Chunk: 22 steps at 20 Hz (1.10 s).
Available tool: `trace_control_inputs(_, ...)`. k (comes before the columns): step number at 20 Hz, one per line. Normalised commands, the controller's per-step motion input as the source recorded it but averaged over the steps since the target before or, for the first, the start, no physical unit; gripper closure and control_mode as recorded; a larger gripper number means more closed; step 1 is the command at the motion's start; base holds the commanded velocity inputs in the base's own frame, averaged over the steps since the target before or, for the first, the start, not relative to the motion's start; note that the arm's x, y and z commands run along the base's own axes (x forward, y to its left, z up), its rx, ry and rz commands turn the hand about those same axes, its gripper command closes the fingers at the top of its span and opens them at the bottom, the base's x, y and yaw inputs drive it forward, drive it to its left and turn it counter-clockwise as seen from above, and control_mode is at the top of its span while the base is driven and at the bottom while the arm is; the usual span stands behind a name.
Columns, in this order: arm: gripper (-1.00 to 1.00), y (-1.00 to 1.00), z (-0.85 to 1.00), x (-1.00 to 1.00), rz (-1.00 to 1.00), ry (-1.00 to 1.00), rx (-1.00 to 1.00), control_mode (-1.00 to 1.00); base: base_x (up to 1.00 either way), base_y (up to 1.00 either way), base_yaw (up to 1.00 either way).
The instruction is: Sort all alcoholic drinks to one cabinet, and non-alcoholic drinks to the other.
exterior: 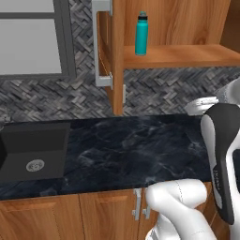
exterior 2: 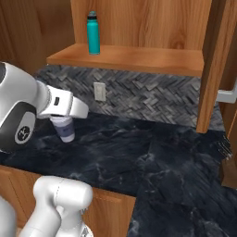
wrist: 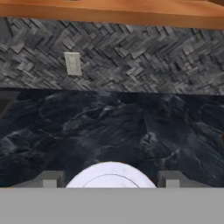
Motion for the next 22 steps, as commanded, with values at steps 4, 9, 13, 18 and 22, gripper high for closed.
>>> trace_control_inputs(4, 1.00, -0.09, 0.78, 0.00, 0.00, -0.02, 0.09, -1.00, 0.00, 0.00, 0.00)
trace_control_inputs(9, 1.00, -0.01, 0.73, 0.35, 0.00, -0.10, 0.00, -1.00, 0.00, 0.00, 0.00)
trace_control_inputs(13, 1.00, 0.00, 0.22, 0.55, -0.01, -0.18, 0.00, -1.00, 0.00, 0.00, 0.00)
trace_control_inputs(18, 1.00, 0.00, 0.08, 0.42, 0.00, -0.22, 0.00, -1.00, 0.00, 0.00, 0.00)
trace_control_inputs(22, 1.00, 0.00, 0.51, 0.34, -0.04, -0.08, 0.00, -1.00, 0.00, 0.00, 0.00)
